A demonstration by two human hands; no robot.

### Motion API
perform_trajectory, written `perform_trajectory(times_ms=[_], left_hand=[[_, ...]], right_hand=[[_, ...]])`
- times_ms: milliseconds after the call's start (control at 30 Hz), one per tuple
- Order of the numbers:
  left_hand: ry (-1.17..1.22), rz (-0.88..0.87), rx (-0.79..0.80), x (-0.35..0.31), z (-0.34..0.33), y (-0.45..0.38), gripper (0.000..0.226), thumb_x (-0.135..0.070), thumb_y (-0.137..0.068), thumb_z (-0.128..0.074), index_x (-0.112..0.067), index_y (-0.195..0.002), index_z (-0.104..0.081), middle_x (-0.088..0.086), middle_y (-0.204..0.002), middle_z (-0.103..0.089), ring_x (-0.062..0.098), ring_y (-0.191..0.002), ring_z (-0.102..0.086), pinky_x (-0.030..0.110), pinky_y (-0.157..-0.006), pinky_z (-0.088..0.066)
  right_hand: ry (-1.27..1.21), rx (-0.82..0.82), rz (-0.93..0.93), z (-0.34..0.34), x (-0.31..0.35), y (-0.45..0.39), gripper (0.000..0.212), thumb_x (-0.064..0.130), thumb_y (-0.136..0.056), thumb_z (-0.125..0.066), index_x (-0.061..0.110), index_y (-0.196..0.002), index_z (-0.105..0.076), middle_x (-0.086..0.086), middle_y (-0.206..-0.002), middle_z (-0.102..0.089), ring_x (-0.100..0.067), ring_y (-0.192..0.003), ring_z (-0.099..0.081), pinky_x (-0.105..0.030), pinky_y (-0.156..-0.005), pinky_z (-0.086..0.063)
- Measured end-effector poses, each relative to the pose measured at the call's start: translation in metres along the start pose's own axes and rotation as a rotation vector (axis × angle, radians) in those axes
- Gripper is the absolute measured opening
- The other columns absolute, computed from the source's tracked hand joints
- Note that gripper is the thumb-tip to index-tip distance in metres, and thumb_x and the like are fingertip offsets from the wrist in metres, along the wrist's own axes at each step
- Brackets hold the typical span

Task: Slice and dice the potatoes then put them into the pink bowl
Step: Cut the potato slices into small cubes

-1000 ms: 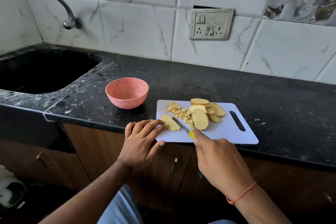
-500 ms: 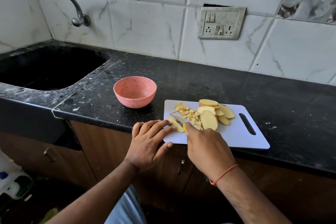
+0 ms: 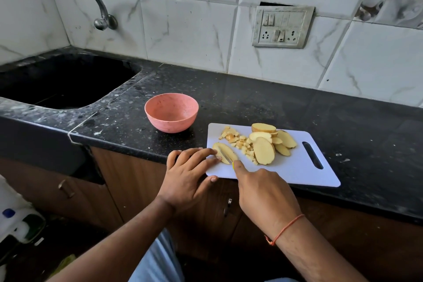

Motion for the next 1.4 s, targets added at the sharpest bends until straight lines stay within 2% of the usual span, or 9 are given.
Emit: perform_trajectory(times_ms=[67, 167, 267, 500, 633, 833, 1067, 1233, 1400], left_hand=[[-0.004, 0.0, -0.003, 0.0, 0.0, 0.0, 0.049, -0.061, -0.109, -0.032, -0.038, -0.143, -0.059, -0.019, -0.153, -0.05, 0.018, -0.14, -0.049, 0.05, -0.102, -0.036], [-0.012, 0.011, 0.009, 0.001, 0.0, 0.001, 0.049, -0.06, -0.109, -0.032, -0.039, -0.144, -0.058, -0.019, -0.154, -0.049, 0.017, -0.142, -0.047, 0.05, -0.105, -0.035], [-0.016, 0.017, 0.015, -0.001, -0.001, 0.001, 0.048, -0.059, -0.109, -0.033, -0.04, -0.146, -0.057, -0.019, -0.155, -0.049, 0.017, -0.143, -0.047, 0.05, -0.106, -0.034], [0.0, 0.021, 0.016, 0.0, -0.003, 0.001, 0.05, -0.059, -0.109, -0.031, -0.039, -0.146, -0.058, -0.019, -0.155, -0.049, 0.018, -0.142, -0.046, 0.05, -0.106, -0.034], [0.01, 0.01, -0.004, 0.0, -0.003, 0.001, 0.048, -0.057, -0.109, -0.034, -0.038, -0.145, -0.059, -0.016, -0.15, -0.051, 0.019, -0.141, -0.047, 0.049, -0.106, -0.033], [0.011, 0.02, 0.0, 0.001, -0.004, 0.002, 0.049, -0.058, -0.109, -0.032, -0.038, -0.143, -0.06, -0.018, -0.152, -0.05, 0.018, -0.14, -0.047, 0.049, -0.107, -0.033], [0.034, 0.018, -0.005, 0.001, -0.001, 0.001, 0.048, -0.059, -0.108, -0.032, -0.038, -0.142, -0.059, -0.022, -0.153, -0.048, 0.017, -0.14, -0.047, 0.049, -0.106, -0.034], [0.048, 0.022, -0.02, 0.002, -0.002, 0.001, 0.049, -0.06, -0.107, -0.034, -0.037, -0.142, -0.059, -0.022, -0.154, -0.048, 0.017, -0.14, -0.047, 0.049, -0.107, -0.034], [0.046, 0.021, -0.039, 0.002, -0.002, 0.002, 0.05, -0.06, -0.107, -0.034, -0.037, -0.143, -0.058, -0.019, -0.152, -0.051, 0.017, -0.139, -0.049, 0.046, -0.107, -0.032]], right_hand=[[-0.007, 0.011, 0.013, -0.001, -0.001, 0.009, 0.056, 0.024, -0.108, -0.04, 0.024, -0.161, -0.022, 0.001, -0.072, -0.038, -0.016, -0.058, -0.033, -0.029, -0.048, -0.024], [-0.041, -0.009, 0.012, -0.005, -0.01, 0.023, 0.052, 0.026, -0.11, -0.038, 0.025, -0.159, -0.021, 0.002, -0.072, -0.043, -0.015, -0.058, -0.038, -0.029, -0.055, -0.035], [-0.072, -0.045, 0.001, -0.006, -0.019, 0.038, 0.047, 0.025, -0.109, -0.037, 0.026, -0.155, -0.027, 0.005, -0.066, -0.047, -0.009, -0.052, -0.038, -0.026, -0.048, -0.028], [-0.138, -0.075, -0.019, -0.004, -0.037, 0.058, 0.044, 0.028, -0.108, -0.036, 0.032, -0.152, -0.034, 0.002, -0.062, -0.05, -0.014, -0.048, -0.039, -0.025, -0.044, -0.024], [-0.26, -0.087, 0.001, 0.003, -0.037, 0.062, 0.043, 0.036, -0.11, -0.031, 0.034, -0.153, -0.04, 0.01, -0.063, -0.049, -0.013, -0.053, -0.046, -0.022, -0.048, -0.028], [-0.379, -0.129, -0.033, 0.016, -0.031, 0.042, 0.049, 0.04, -0.111, -0.029, 0.034, -0.159, -0.035, 0.011, -0.078, -0.06, -0.009, -0.069, -0.06, -0.02, -0.056, -0.046], [-0.253, -0.173, -0.024, 0.016, -0.008, 0.004, 0.048, 0.03, -0.111, -0.039, 0.03, -0.159, -0.033, 0.0, -0.102, -0.072, -0.019, -0.088, -0.065, -0.029, -0.064, -0.039], [-0.213, -0.146, -0.024, 0.007, 0.001, -0.011, 0.053, 0.028, -0.109, -0.042, 0.028, -0.16, -0.032, -0.004, -0.104, -0.071, -0.021, -0.09, -0.066, -0.033, -0.067, -0.049], [-0.136, -0.126, -0.018, 0.002, 0.007, -0.014, 0.053, 0.027, -0.11, -0.04, 0.026, -0.162, -0.028, -0.006, -0.104, -0.07, -0.022, -0.089, -0.067, -0.031, -0.064, -0.044]])
Point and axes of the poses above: each hand's wrist, its own y-axis away from the middle knuckle, its own z-axis out of the back of the hand, x = y × z, the point moved 9 cm from there along -y, towards the middle knuckle
